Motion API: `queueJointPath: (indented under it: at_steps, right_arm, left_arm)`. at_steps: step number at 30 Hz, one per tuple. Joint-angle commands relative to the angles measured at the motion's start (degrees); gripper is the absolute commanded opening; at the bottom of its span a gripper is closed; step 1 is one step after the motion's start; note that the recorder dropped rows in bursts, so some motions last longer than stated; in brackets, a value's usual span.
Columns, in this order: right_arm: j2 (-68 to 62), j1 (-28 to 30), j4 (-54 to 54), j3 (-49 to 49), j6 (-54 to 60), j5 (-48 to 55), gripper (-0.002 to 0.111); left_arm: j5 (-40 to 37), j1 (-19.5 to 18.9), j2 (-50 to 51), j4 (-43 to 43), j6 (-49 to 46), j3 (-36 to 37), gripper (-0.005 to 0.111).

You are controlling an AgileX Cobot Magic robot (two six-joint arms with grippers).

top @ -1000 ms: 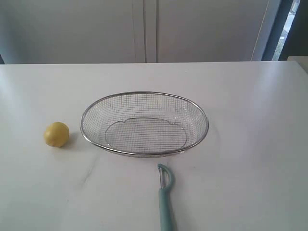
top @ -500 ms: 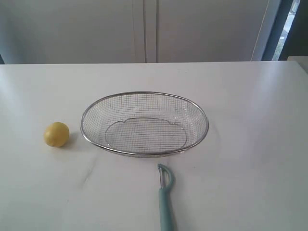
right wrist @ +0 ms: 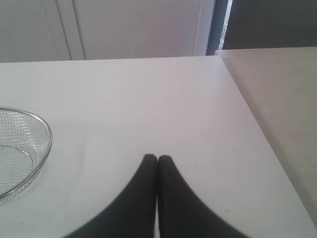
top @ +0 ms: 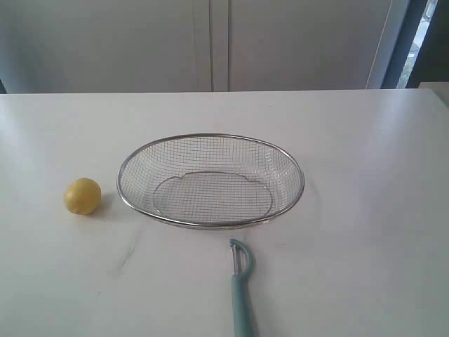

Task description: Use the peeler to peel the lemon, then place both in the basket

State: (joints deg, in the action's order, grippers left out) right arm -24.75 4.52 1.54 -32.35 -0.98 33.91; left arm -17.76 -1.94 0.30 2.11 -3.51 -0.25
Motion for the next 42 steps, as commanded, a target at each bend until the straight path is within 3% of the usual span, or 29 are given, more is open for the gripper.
queueJointPath:
  at_steps: [1, 14, 30, 42]
  right_arm:
    - [-0.2, 0.3, 0.1, -0.3, -3.0, -0.8, 0.0]
    - [-11.9, 0.3, -0.1, -7.7, -3.4, 10.5, 0.0]
    - [-35.1, 0.3, 0.0, -18.1, -2.0, 20.7, 0.0]
    - [-39.9, -1.0, 4.2, -18.4, -1.5, 23.9, 0.0]
  left_arm:
    - [-0.3, -0.2, -0.3, 0.2, 0.0, 0.2, 0.0]
    - [-0.3, -0.2, -0.3, 0.2, 0.0, 0.2, 0.0]
    - [-0.3, -0.2, -0.3, 0.2, 0.0, 0.2, 0.0]
    - [-0.3, -0.2, -0.3, 0.2, 0.0, 0.2, 0.0]
